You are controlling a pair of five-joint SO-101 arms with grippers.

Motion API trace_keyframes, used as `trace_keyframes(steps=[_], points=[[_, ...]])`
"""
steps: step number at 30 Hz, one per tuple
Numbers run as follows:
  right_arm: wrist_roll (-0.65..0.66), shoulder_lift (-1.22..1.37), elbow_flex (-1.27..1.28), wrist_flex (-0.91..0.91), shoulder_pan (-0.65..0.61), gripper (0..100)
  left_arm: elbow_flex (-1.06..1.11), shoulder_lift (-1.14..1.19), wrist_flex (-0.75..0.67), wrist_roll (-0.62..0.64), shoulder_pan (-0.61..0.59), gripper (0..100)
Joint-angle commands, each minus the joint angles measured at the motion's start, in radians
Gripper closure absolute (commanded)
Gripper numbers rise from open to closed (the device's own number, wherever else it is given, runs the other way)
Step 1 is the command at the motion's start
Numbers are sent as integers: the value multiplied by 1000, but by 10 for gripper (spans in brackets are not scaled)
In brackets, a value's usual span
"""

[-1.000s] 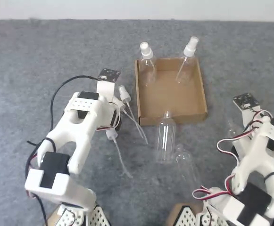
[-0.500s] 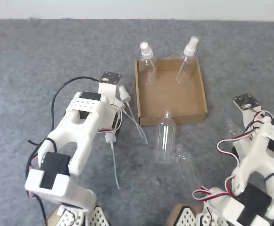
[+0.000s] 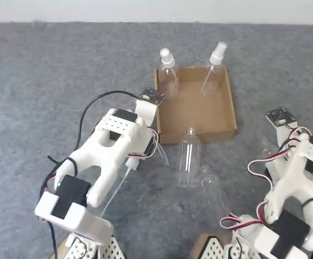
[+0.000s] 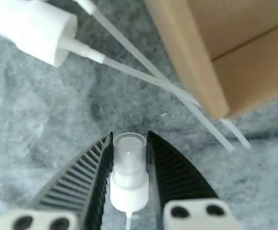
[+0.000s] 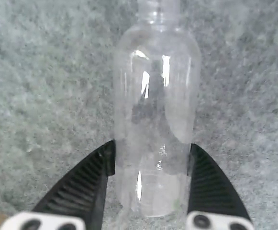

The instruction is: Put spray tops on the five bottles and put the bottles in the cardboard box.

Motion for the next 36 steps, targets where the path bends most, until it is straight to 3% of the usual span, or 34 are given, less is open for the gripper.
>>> trace_keyframes(steps=[1, 8, 15, 23, 33, 36], points=[[3, -54, -5, 5, 12, 821, -33, -15, 6, 5, 3, 953], [-15, -56, -5, 5, 42, 817, -4, -15, 15, 11, 3, 858], [-12, -56, -5, 5, 51, 816, 38, -14, 5, 5, 3, 857], [-15, -59, -15, 5, 53, 816, 19, -32, -17, -29, 3, 991], [-18, -59, -190, 189, 47, 814, 7, -471, 149, -37, 2, 991], [-18, -58, -249, 243, 47, 745, 48, -580, 158, -66, 2, 990]])
